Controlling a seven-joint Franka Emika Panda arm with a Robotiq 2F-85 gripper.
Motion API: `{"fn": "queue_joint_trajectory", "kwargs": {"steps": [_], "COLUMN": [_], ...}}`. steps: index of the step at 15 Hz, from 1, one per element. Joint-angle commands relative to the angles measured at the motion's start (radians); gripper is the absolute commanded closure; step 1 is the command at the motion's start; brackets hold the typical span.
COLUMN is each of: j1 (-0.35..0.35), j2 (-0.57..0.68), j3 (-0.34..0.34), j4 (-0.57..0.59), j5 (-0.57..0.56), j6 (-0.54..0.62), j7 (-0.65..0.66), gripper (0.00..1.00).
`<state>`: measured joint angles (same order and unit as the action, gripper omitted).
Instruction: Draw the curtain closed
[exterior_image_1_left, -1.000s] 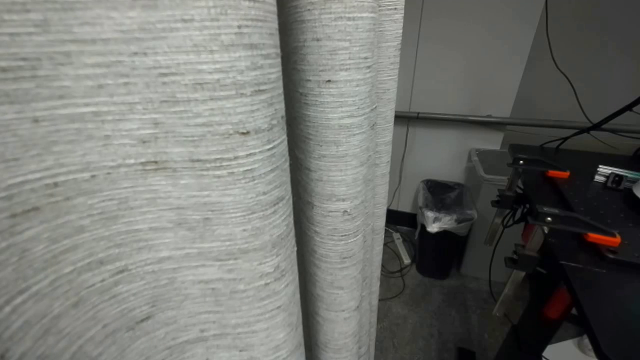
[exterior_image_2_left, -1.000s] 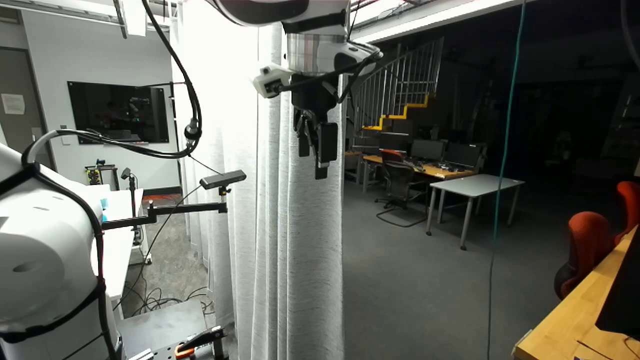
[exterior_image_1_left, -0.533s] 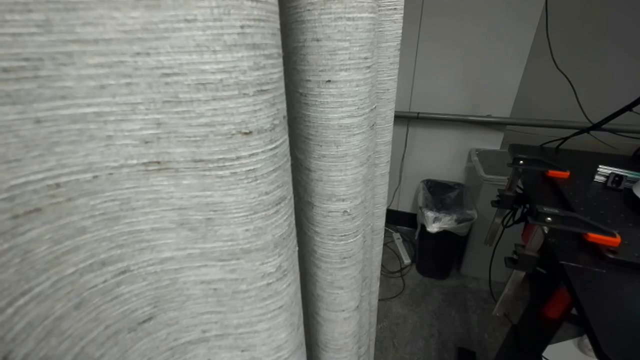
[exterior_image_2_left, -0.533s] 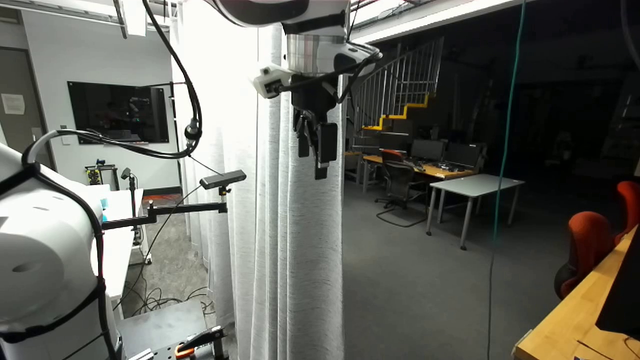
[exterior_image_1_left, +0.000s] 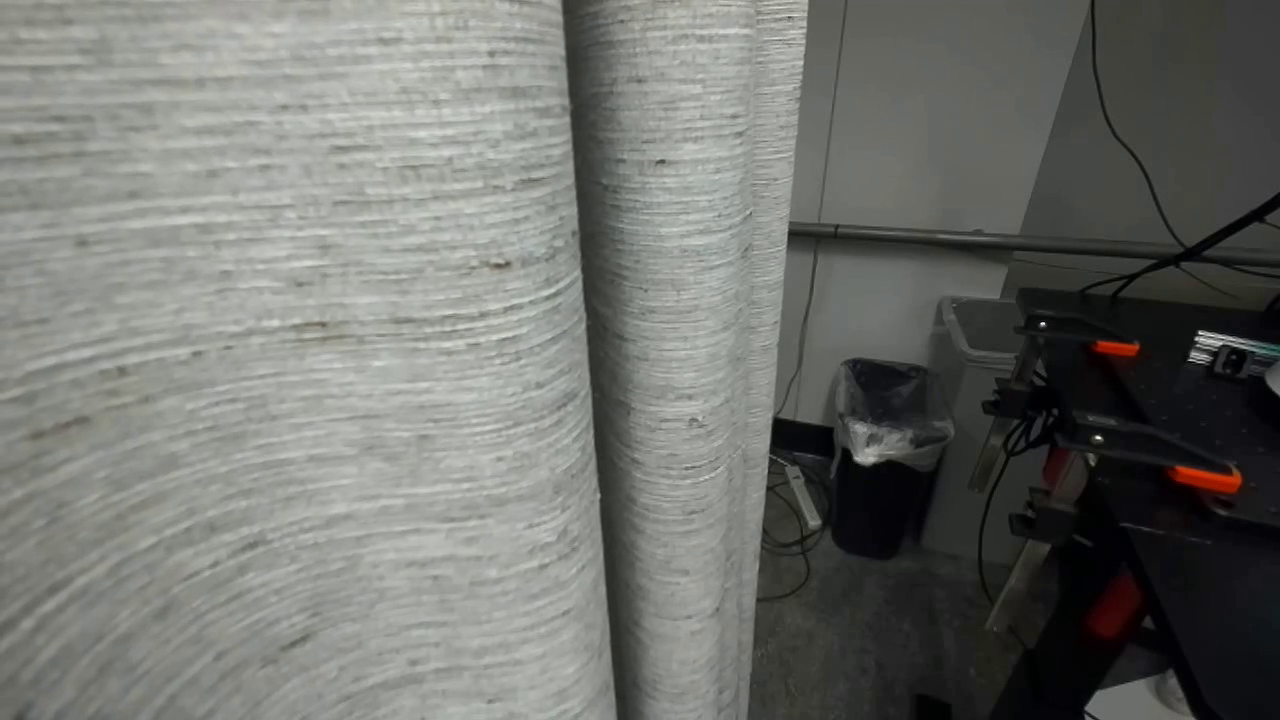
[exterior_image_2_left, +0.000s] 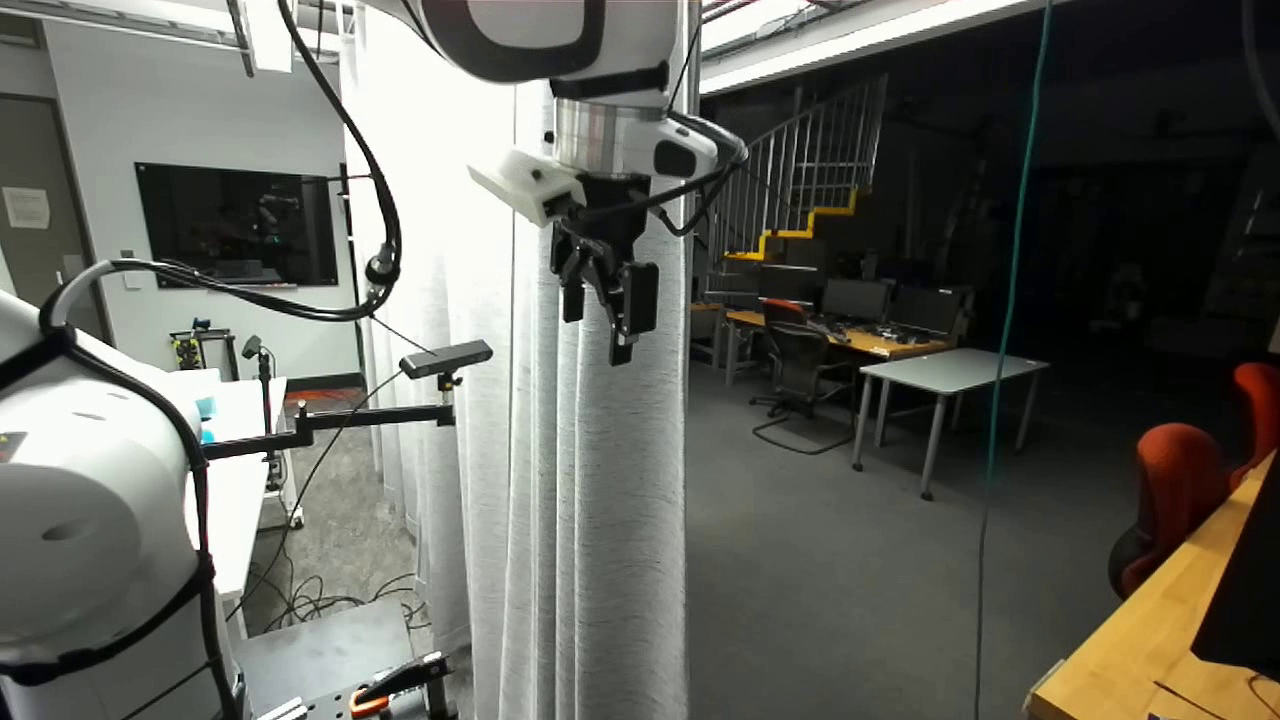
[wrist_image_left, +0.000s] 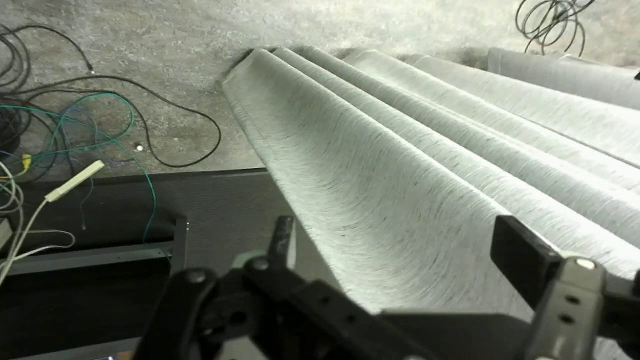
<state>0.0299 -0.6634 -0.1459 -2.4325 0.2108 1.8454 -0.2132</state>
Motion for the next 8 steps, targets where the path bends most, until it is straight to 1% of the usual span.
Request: {"fn": "queue_joint_trajectory", "kwargs": {"steps": [1,5,8], "j1": [0.040,0.092,0.122], "j2": [-0.071,-0.109,-0.134], "j3": [0.004,0.009,0.012], "j4": [-0.066,-0.109,-0.129], "j5": [0.075,0.180,0.269], "j6": [0.001,0.019,0.060], "j7": [-0.076,-0.144,-0.191], "gripper": [0.00,0.00,0.00]}}
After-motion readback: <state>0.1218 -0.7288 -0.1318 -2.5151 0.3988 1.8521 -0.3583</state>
